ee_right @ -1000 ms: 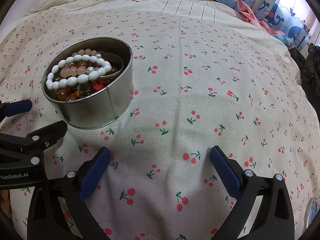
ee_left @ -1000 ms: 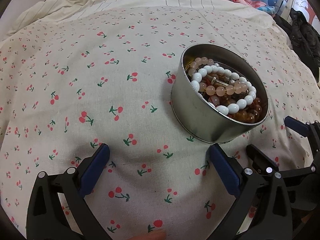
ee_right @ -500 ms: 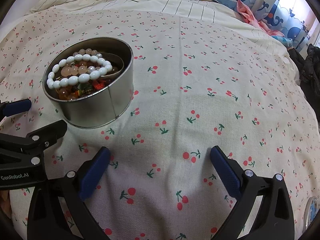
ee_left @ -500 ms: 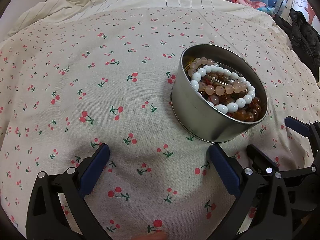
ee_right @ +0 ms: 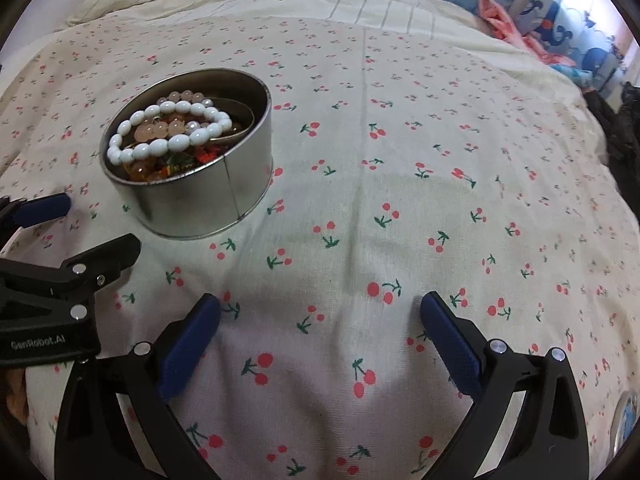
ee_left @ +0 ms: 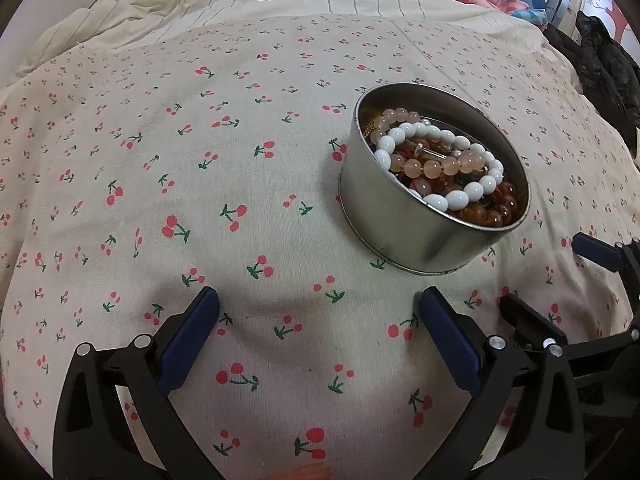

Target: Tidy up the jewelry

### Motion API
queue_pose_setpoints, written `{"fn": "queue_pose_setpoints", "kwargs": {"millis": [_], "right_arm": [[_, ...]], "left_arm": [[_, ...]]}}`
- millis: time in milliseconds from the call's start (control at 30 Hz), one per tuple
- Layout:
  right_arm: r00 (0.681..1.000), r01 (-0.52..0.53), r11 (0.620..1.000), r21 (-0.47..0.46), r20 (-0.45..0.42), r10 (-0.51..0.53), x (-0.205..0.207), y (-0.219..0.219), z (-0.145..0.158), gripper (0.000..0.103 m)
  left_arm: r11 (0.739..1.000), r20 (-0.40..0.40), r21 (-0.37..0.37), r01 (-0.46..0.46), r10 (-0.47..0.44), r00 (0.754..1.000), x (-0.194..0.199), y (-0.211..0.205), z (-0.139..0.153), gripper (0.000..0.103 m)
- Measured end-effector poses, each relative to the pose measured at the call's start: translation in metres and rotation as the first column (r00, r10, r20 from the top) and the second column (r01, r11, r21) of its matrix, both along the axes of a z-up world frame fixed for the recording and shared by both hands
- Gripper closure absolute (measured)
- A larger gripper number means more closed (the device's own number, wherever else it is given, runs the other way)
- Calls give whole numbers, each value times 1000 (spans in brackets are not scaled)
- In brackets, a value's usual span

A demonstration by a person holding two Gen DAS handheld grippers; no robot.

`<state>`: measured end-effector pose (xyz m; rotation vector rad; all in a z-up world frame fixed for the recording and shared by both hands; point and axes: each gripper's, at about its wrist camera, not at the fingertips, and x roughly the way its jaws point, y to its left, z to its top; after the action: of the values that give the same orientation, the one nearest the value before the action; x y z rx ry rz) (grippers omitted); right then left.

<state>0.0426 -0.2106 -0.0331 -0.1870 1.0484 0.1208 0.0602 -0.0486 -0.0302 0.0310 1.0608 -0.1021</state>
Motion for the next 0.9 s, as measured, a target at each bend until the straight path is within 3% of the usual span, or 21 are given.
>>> {"fn": "queue_pose_setpoints", "kwargs": {"millis": [600, 667, 733, 833, 900], "right_arm": [[1000, -9, 1000, 24, -10, 9, -19, -5, 6, 7], [999, -6, 1000, 18, 33, 5, -21, -8, 15, 8], [995, -6, 997, 75, 105, -2, -20, -14, 31, 8], [979, -62, 963, 262, 204, 7, -15, -19, 60, 8], [974, -109, 953, 282, 222, 46, -7, -10, 71, 8]], "left_arm": [[999, -6, 17, 40, -40, 999, -26, 6, 6, 7], [999, -9, 11, 32, -32, 999, -23, 9, 7, 7], [1000, -9, 9, 8, -8, 1000, -21, 15, 9, 7], [1000, -16, -7, -20, 19, 1000, -16, 22, 11, 7], [999, -23, -17, -31, 30, 999, -13, 27, 11, 7]]}}
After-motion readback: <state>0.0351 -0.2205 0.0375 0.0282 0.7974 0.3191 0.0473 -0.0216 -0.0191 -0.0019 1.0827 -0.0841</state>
